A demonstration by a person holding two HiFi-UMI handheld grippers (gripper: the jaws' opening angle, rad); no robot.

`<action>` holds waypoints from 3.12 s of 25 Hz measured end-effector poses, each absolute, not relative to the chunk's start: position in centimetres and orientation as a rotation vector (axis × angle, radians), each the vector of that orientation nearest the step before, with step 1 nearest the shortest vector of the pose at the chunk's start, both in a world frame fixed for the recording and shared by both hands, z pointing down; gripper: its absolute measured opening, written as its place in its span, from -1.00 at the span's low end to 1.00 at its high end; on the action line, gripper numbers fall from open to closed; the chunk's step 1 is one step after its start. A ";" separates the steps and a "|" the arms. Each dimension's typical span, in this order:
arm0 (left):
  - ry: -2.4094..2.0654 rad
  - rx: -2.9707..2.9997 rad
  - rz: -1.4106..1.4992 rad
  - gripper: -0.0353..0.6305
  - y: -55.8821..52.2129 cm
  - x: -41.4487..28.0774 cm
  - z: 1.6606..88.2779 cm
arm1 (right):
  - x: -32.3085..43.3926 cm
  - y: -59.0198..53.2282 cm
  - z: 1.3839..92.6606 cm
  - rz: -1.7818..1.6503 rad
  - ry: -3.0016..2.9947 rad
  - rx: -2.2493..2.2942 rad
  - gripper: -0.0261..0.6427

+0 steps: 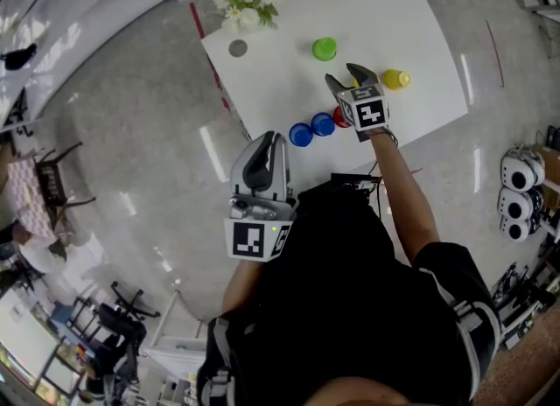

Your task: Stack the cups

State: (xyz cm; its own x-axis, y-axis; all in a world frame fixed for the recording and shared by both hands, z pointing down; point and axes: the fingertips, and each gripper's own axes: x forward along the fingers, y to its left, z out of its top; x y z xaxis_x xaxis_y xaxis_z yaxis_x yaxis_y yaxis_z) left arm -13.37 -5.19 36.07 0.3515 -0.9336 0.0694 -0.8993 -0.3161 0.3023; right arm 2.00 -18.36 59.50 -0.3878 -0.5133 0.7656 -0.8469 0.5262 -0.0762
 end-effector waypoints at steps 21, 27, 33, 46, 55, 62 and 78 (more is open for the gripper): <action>-1.574 2.238 -0.135 -0.74 -10.5 -17.4 39.7 | 1.0 -26.3 66.4 0.740 -1.871 1.206 -0.14; -1.587 2.234 -0.131 -0.74 -10.4 -17.8 39.8 | 1.3 -26.7 67.2 0.758 -1.842 1.219 -0.21; -1.599 2.242 -0.126 -0.74 -10.0 -17.9 39.7 | 1.1 -26.6 67.1 0.751 -1.851 1.203 -0.25; -1.630 2.279 -0.153 -0.74 -8.2 -16.3 38.2 | 0.7 -23.4 64.3 0.720 -1.924 1.133 -0.25; -1.668 2.274 -0.186 -0.74 -5.3 -14.8 37.7 | 1.5 -19.4 60.7 0.681 -2.008 1.093 -0.25; -1.707 2.250 -0.223 -0.74 -2.4 -13.6 36.8 | 2.0 -15.5 57.1 0.614 -2.086 1.031 -0.25; -1.782 2.241 -0.249 -0.74 2.8 -12.0 35.7 | -0.8 -4.5 55.8 0.519 -2.168 0.756 -0.25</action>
State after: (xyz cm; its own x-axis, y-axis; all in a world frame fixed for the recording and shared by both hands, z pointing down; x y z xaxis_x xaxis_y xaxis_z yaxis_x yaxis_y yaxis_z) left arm -12.03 2.78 35.71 0.2302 -0.9726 0.0314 -0.9269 -0.2094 0.3115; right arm -0.76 -4.47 55.79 -0.5297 -0.3484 0.7733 -0.6609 0.7410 -0.1188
